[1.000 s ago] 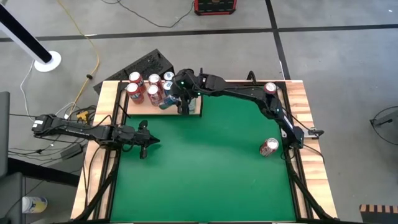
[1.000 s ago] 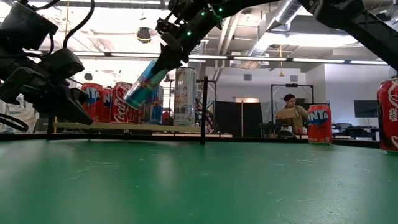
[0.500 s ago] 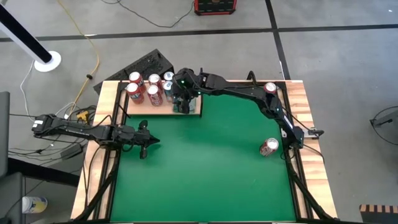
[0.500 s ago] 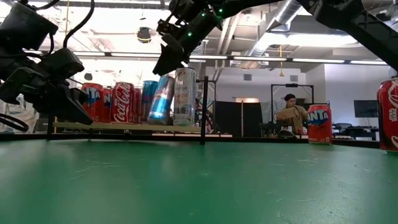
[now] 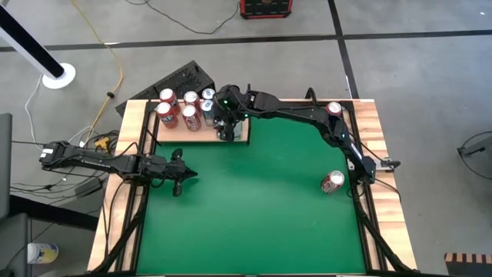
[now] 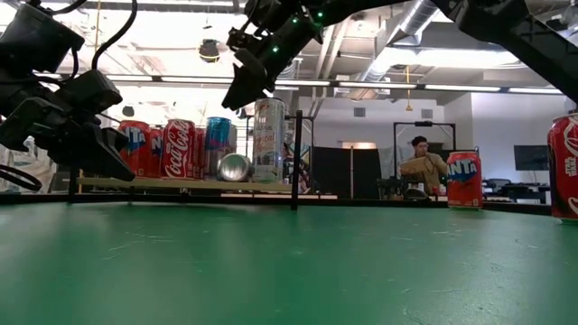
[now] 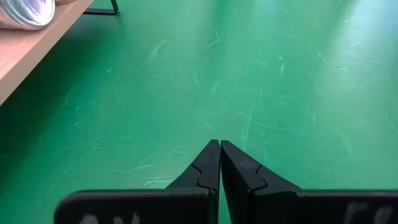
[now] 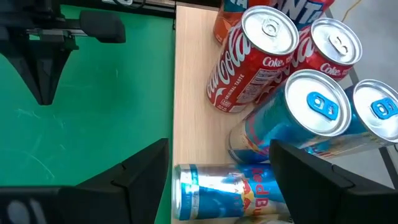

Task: Place canned beverage on shelf
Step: Put the blue soda can on the shelf aligned with the other blue soda cans

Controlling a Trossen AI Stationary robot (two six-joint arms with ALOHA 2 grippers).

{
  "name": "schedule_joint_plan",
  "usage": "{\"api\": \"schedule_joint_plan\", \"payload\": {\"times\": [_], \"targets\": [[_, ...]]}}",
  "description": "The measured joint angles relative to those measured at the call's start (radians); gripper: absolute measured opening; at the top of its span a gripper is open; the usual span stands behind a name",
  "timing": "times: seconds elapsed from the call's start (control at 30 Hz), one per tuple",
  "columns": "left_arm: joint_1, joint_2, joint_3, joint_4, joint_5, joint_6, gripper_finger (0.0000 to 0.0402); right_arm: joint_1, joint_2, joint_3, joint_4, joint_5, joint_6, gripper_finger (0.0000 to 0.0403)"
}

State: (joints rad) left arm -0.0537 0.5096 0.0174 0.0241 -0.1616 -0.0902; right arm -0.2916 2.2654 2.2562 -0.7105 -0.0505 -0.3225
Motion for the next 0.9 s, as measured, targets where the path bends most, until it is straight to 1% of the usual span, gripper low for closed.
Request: {"api": "schedule_joint_plan", "payload": {"times": [0.33, 0.5, 0.6, 0.73, 0.8, 0.9], "targets": [[0.000, 0.000, 0.000, 0.000, 0.000, 0.000, 0.0000, 0.004, 0.000, 0.000, -0.001, 0.000, 0.001, 0.0299], [0.000, 0.000, 0.000, 0.000, 0.000, 0.000, 0.0000, 0.018, 0.000, 0.000, -0.003, 0.000, 0.038, 0.0300], [0.000, 0.000, 0.000, 0.000, 0.000, 0.000, 0.0000, 0.050, -0.005, 0.000, -0.006, 0.015, 0.038, 0.0300], [0.000, 0.000, 0.000, 0.000, 0.000, 0.000, 0.0000, 0.113, -0.012, 0.000, -0.011, 0.097, 0.037, 0.0300], [0.000, 0.000, 0.000, 0.000, 0.000, 0.000, 0.0000, 0.146, -0.019, 0.000, -0.055, 0.126, 0.037, 0.0300], [0.000, 0.000, 0.000, 0.000, 0.000, 0.000, 0.0000, 0.200, -0.024, 0.000, -0.133, 0.136, 0.051, 0.0300]]}}
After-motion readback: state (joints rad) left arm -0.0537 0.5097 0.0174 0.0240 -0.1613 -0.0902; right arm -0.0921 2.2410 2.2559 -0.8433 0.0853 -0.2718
